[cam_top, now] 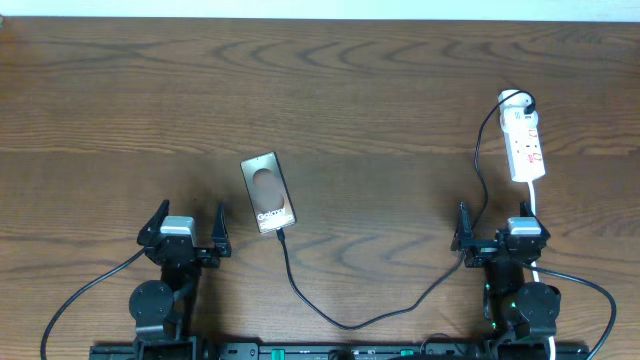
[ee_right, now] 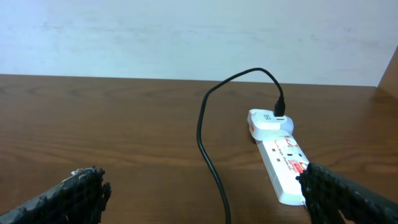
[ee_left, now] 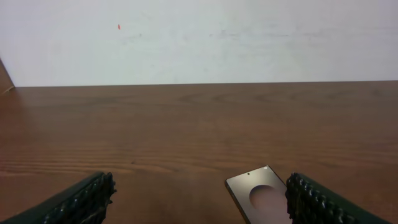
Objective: Plug charger to phone and switch on socket
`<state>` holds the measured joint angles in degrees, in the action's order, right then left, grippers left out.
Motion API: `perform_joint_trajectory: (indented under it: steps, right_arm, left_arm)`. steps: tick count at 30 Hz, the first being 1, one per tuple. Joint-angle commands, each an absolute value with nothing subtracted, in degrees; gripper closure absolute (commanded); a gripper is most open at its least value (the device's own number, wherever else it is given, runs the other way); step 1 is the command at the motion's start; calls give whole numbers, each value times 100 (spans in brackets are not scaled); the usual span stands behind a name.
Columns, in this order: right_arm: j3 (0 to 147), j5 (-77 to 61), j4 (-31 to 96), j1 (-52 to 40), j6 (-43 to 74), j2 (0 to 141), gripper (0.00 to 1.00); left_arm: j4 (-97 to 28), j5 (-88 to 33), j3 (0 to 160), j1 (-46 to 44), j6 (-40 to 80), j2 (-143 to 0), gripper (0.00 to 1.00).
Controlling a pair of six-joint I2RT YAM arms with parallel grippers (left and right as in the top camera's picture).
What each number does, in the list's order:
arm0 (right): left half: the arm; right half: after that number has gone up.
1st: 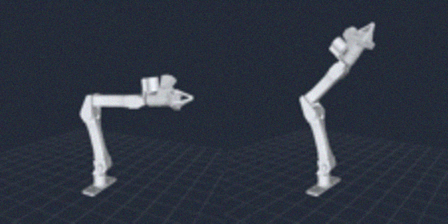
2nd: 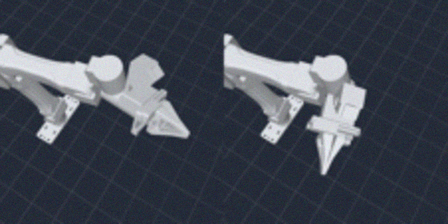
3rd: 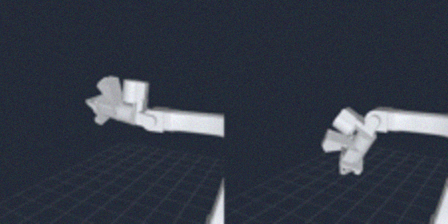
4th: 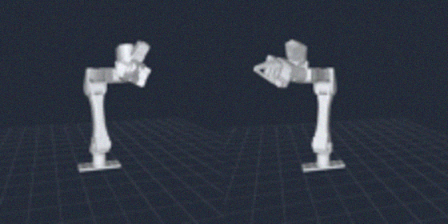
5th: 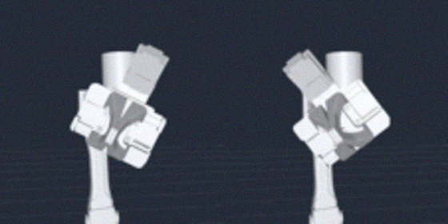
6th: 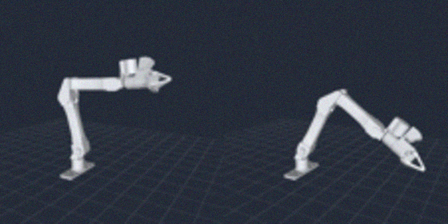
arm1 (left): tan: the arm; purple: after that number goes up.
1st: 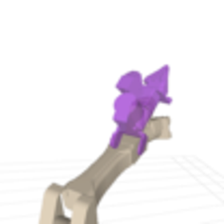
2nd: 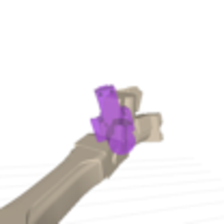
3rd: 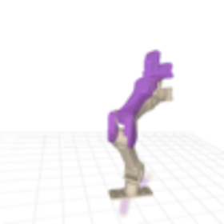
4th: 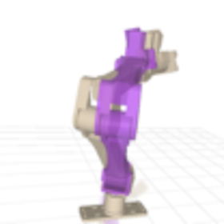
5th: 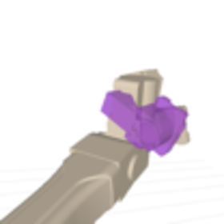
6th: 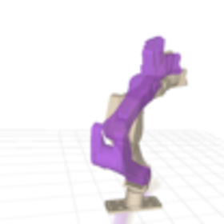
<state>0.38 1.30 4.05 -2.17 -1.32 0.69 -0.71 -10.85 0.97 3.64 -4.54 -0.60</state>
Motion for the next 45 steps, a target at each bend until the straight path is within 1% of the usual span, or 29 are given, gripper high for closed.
perform_joint_trajectory:
  steps: [1, 7, 15, 45]
  right_arm:
    - [32, 163, 443, -228, -246, 27, 1]
    - [32, 255, 429, -228, -213, 27, 1]
    - [32, 569, 392, -231, 364, 27, 1]
    - [32, 521, 388, -233, 360, 27, 1]
  left_arm:
    - [-296, -1304, 23, 346, -491, -23, 9]
    - [-296, -1304, 23, 346, -491, -23, 9]
    - [-296, -1304, 23, 346, -491, -23, 9]
    - [-296, -1304, 23, 346, -491, -23, 10]
